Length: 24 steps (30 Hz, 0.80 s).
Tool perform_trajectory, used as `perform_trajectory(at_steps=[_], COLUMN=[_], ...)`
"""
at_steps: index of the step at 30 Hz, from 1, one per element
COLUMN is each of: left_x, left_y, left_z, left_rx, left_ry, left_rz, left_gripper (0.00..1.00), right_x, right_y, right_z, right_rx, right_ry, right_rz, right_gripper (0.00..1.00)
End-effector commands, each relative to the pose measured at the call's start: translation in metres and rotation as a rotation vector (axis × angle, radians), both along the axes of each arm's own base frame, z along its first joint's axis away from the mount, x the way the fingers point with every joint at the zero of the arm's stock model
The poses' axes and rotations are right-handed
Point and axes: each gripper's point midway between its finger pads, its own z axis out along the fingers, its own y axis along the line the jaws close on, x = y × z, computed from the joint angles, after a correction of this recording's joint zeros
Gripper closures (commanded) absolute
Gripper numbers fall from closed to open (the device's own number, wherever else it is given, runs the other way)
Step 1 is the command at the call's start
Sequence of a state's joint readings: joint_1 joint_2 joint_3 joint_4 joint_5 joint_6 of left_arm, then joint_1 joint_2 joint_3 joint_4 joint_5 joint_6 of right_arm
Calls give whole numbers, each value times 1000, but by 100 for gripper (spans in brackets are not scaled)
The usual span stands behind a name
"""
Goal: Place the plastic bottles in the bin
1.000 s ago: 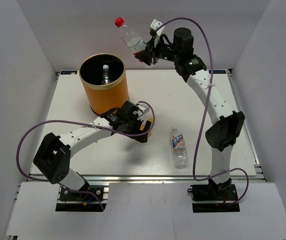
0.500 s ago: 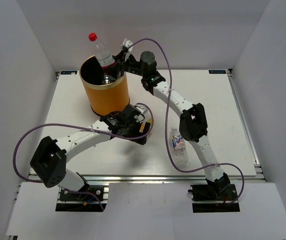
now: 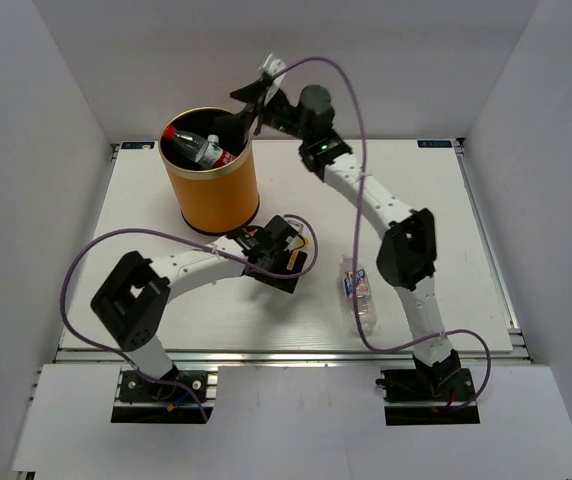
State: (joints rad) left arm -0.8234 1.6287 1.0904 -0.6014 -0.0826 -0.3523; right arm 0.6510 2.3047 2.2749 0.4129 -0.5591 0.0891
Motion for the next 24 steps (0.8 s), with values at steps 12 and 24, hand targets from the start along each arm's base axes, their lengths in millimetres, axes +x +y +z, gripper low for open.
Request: perform_trajectory(at_steps=[12, 24], left_x=[58, 81], left_y=[-25, -58], left_z=[-14, 57], left_rx=[81, -46], left_ry=[-130, -264], left_rz=[-39, -67], left_gripper=[1, 72], right_x=[-5, -79], right_y=[-257, -342], right_z=[-58, -115], right_rx=[-391, -610], right_ry=[269, 541], right_rz=[-382, -390], right_gripper=[10, 68])
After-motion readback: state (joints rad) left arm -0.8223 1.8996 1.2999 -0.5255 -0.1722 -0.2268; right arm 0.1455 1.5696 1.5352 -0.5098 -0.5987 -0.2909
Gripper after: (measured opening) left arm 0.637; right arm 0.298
